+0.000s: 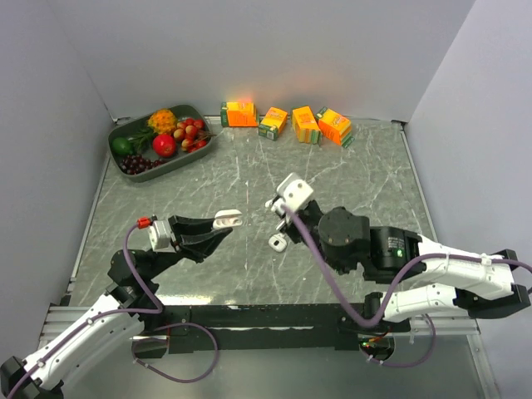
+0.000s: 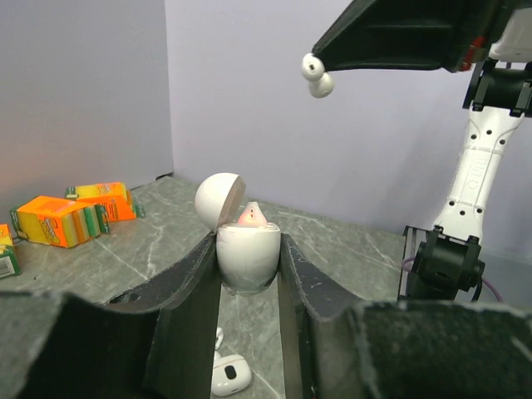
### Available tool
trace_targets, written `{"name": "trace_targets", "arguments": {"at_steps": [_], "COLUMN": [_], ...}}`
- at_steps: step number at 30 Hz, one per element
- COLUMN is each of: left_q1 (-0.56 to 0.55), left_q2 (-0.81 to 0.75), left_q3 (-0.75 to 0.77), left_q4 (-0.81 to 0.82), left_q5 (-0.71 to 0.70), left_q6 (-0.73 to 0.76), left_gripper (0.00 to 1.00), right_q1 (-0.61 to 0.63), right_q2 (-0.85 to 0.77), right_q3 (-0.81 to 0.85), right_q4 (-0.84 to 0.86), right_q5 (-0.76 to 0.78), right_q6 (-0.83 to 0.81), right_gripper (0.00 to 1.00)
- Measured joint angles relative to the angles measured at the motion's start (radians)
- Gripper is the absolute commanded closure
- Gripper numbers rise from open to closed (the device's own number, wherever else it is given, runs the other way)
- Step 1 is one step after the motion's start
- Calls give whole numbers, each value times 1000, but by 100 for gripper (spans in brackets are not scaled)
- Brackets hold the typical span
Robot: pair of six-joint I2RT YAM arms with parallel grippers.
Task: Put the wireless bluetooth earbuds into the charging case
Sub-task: Place the earbud in the charging case.
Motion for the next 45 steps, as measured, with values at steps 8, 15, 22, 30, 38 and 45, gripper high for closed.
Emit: {"name": "trace_targets", "arguments": {"at_steps": [8,15,22,30,38,45], "left_q1": [0,0,0,0,0,0], "left_q2": [20,20,12,10,10,8], "left_q3": [3,3,3,3,3,3], "left_q4": [42,42,39,41,42,42], "left_q5": [0,2,9,21,31,42], "left_q6": [-5,-4,-5,-8,-31,-39], "left_gripper": [99,99,99,99,99,99], "right_q1": [142,186,208,217,217,217], "right_q2": [50,117,179,195,219,245], "right_q3": [-13,-13,-12,-12,-14,-42], "right_q4": [162,253,271,297,376,421], "right_q5": [111,111,79,61,63,61], "right_q6": [-192,-269,-288,-322,-403,-452], "right_gripper": [100,100,100,100,100,100]}}
